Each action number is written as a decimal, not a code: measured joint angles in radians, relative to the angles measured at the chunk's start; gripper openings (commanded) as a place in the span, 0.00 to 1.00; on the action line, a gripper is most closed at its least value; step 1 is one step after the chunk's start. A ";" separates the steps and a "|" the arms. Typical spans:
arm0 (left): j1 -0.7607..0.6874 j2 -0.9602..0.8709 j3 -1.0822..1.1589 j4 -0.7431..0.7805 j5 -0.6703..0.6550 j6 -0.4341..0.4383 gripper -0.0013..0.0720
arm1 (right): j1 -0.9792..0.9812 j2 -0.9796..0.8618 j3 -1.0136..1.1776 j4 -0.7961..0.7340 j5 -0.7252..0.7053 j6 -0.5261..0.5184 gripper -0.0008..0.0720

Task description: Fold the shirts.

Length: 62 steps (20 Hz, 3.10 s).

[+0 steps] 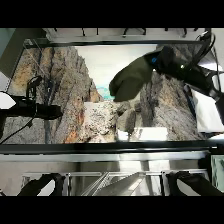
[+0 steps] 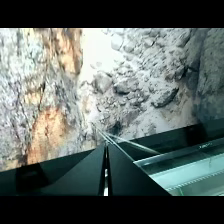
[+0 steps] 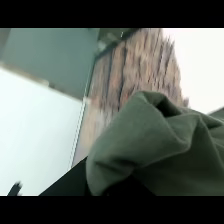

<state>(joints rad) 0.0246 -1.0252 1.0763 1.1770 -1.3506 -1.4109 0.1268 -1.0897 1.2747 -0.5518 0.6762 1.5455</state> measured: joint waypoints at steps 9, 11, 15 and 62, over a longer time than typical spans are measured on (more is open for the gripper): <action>-0.001 -0.013 0.110 -0.001 -0.002 0.009 0.04 | -0.330 -0.205 0.294 -0.006 0.074 -0.126 0.05; -0.001 -0.032 0.114 -0.001 -0.002 -0.006 0.04 | -0.402 -0.267 0.386 0.003 0.119 -0.161 0.05; -0.003 -0.090 0.117 -0.011 -0.002 -0.047 0.04 | -0.515 -0.422 0.610 0.063 0.208 -0.219 0.05; -0.089 -0.144 0.117 -0.042 0.139 0.026 0.04 | -0.971 -0.577 0.746 -0.279 0.772 -0.077 0.05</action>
<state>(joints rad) -0.0647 -1.1694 1.1938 1.1347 -1.2118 -1.3849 -0.8440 -1.6665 2.0205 -0.8307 1.4487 1.4681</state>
